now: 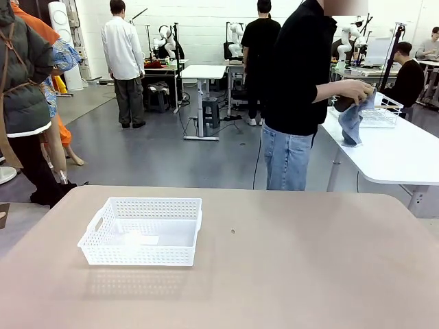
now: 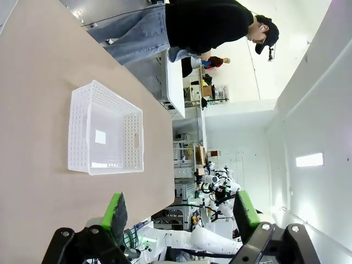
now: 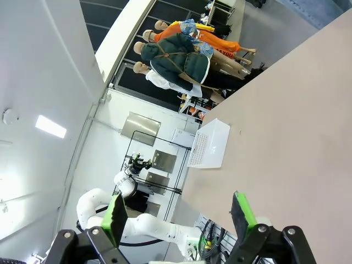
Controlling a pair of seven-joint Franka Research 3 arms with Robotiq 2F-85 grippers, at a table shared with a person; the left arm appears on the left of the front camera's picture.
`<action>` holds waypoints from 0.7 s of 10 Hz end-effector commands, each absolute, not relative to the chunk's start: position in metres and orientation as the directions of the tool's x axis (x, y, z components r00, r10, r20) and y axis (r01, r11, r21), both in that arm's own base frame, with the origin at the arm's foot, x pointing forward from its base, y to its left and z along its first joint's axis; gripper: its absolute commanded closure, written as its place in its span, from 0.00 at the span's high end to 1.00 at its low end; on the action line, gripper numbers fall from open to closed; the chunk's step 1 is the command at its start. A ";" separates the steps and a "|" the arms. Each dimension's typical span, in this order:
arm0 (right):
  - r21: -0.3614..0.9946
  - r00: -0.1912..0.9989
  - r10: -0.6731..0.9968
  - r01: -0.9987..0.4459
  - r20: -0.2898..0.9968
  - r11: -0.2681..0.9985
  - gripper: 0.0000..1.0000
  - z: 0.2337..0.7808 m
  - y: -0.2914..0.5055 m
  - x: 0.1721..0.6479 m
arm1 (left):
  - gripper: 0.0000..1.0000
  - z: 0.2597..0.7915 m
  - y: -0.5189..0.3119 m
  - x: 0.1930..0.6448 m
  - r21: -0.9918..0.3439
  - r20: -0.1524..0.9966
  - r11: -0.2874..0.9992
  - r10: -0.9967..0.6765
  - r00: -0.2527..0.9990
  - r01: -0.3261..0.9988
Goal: Clean and organize the cups into the basket.
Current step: Pick up the Organizing basket and move it to the center of the table, then pick up the Reusable plastic cup from the right side of the table and place it inside the Organizing basket.
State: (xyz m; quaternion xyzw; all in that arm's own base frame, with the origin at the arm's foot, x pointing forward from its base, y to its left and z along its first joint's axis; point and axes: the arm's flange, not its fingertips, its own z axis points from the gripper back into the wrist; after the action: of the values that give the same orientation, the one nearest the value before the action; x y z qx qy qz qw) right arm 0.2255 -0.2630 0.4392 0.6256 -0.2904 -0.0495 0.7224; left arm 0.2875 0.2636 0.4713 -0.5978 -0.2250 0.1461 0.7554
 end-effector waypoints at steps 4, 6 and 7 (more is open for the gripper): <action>0.931 0.826 -0.431 -0.301 0.363 0.206 1.00 0.439 -0.264 0.224 | 1.00 0.471 0.265 0.285 -0.966 0.174 0.254 0.492 0.853 0.050; 0.931 0.826 -0.431 -0.301 0.363 0.206 1.00 0.439 -0.264 0.224 | 1.00 0.471 0.265 0.285 -0.966 0.174 0.254 0.492 0.853 0.050; 0.931 0.826 -0.431 -0.301 0.363 0.206 1.00 0.439 -0.264 0.224 | 1.00 0.471 0.265 0.285 -0.966 0.174 0.254 0.492 0.853 0.050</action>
State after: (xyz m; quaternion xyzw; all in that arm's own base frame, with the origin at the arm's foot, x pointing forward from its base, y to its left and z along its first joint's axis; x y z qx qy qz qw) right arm 0.2255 -0.2630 0.4392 0.6256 -0.2904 -0.0495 0.7224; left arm 0.2874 0.2637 0.4713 -0.5978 -0.2251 0.1461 0.7554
